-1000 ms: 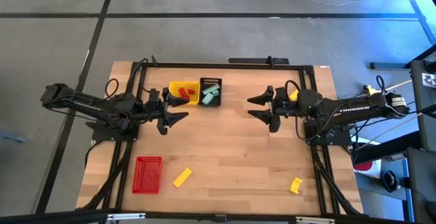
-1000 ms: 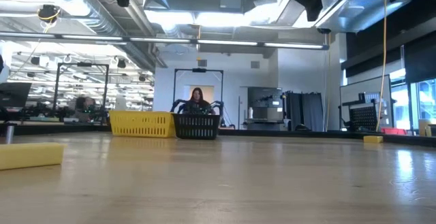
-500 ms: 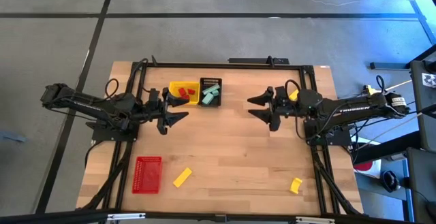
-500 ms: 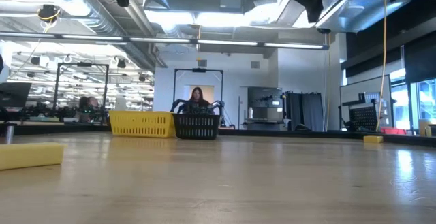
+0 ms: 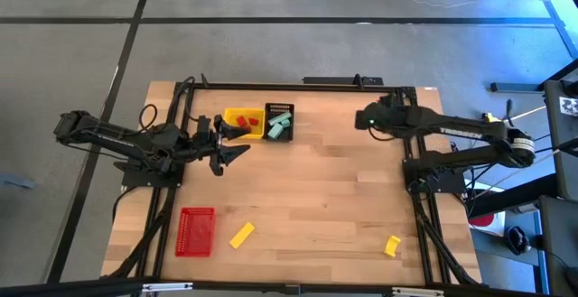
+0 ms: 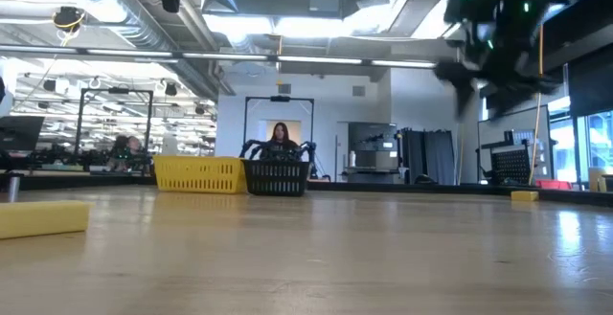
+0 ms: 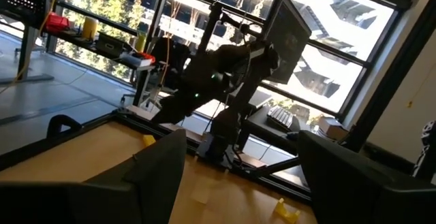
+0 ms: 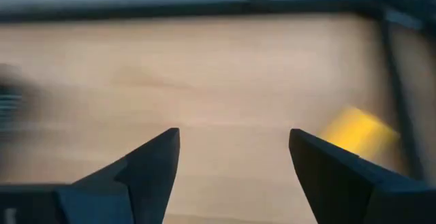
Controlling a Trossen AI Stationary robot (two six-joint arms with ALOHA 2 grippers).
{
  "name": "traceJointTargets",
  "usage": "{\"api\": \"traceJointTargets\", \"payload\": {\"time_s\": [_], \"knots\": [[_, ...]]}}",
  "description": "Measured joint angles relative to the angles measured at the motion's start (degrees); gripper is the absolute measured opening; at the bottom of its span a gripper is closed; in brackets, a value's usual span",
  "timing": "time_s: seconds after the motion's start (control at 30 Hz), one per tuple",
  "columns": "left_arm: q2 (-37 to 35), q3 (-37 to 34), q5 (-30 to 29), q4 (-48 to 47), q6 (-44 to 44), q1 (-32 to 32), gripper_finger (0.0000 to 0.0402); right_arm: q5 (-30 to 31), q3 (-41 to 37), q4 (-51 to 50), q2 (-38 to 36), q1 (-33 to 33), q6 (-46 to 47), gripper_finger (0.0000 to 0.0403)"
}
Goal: Sort & place blocks by color
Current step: Put the top yellow block into the red basket
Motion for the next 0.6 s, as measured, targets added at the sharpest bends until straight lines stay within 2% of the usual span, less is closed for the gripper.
{"api": "traceJointTargets", "payload": {"time_s": [0.1,0.33,0.47,0.6], "knots": [[0.0,0.0,0.02,-0.01,-0.12,0.0,0.0273,0.35,-2.65,-5.75,2.84,-2.37,9.4,0.0277],[0.0,0.0,0.17,0.58,-0.44,0.0,0.0273,5.04,-9.39,-3.83,6.65,-3.05,28.63,0.0277],[0.0,0.0,0.34,1.1,-0.46,0.0,0.0273,6.54,-10.91,-0.44,8.83,-6.19,30.05,0.0277],[0.0,0.0,0.32,1.49,-0.49,0.0,0.0273,4.56,-11.91,4.91,12.13,-9.75,30.0,0.0277]]}}
